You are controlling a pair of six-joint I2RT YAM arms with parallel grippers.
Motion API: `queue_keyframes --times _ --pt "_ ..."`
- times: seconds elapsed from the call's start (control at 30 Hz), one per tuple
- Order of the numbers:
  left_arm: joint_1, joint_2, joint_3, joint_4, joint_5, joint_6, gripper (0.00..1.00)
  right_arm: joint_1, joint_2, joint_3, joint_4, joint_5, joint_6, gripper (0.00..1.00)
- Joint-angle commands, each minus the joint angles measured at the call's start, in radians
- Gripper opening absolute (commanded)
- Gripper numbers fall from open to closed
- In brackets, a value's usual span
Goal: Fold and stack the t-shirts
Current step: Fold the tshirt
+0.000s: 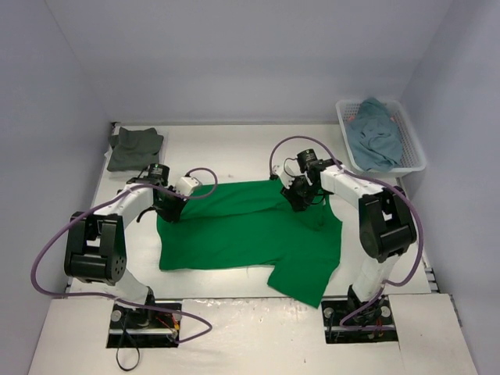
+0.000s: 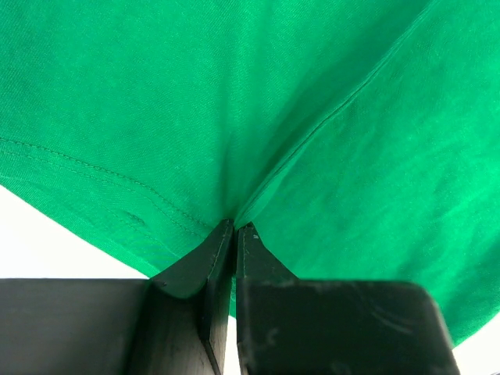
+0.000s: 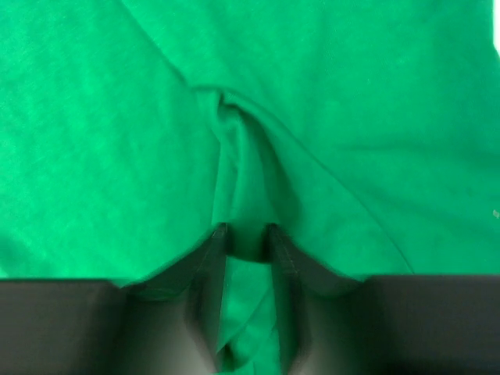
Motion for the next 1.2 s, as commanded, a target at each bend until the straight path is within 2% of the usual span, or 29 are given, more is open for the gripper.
queue_keyframes --times 0.0,0.1,0.2,0.3,0.4,0.57,0.67,0.7,0.8,0.93,0.97,1.0,1.07,1.17 --pt "-0.005 -0.047 0.02 -0.01 0.008 0.011 0.0 0.009 -0.098 -0.017 -0.023 0.008 0.019 0.17" --pt "-0.005 -0.047 0.029 -0.009 0.031 -0.006 0.0 0.01 -0.107 -0.037 -0.023 0.005 0.019 0.07" --pt "-0.005 -0.049 0.026 -0.009 0.042 -0.012 0.0 0.012 -0.127 -0.056 -0.023 -0.006 0.021 0.04" --pt "-0.005 -0.055 0.013 -0.006 0.036 -0.007 0.0 0.024 -0.15 -0.085 -0.027 -0.008 0.015 0.05" --pt "-0.005 -0.067 -0.004 -0.003 0.03 -0.001 0.0 0.056 -0.168 -0.126 -0.032 -0.001 0.01 0.12" --pt "-0.005 -0.072 -0.012 0.0 0.019 0.003 0.0 0.079 -0.18 -0.167 -0.035 -0.014 0.021 0.14" --pt "-0.005 -0.069 -0.017 0.008 0.008 0.005 0.0 0.095 -0.199 -0.198 -0.035 -0.029 0.038 0.24" --pt "-0.005 -0.069 -0.017 0.013 0.005 0.002 0.0 0.099 -0.203 -0.206 -0.035 -0.029 0.042 0.35" --pt "-0.005 -0.075 -0.01 0.013 0.002 -0.01 0.01 0.101 -0.222 -0.227 -0.033 0.003 0.044 0.44" --pt "-0.007 -0.119 0.011 -0.004 -0.001 -0.024 0.21 0.096 -0.288 -0.221 -0.033 0.035 0.064 0.46" --pt "-0.005 -0.148 0.022 -0.009 -0.002 -0.029 0.34 0.096 -0.318 -0.211 -0.033 0.037 0.07 0.47" --pt "-0.005 -0.163 0.029 -0.022 -0.005 -0.029 0.4 0.096 -0.347 -0.207 -0.033 0.043 0.077 0.47" --pt "-0.005 -0.213 0.049 -0.055 -0.006 -0.029 0.47 0.098 -0.372 -0.197 -0.035 0.052 0.088 0.47" --pt "-0.005 -0.297 0.062 -0.12 0.019 -0.018 0.52 0.099 -0.418 -0.201 -0.04 0.063 0.087 0.44"
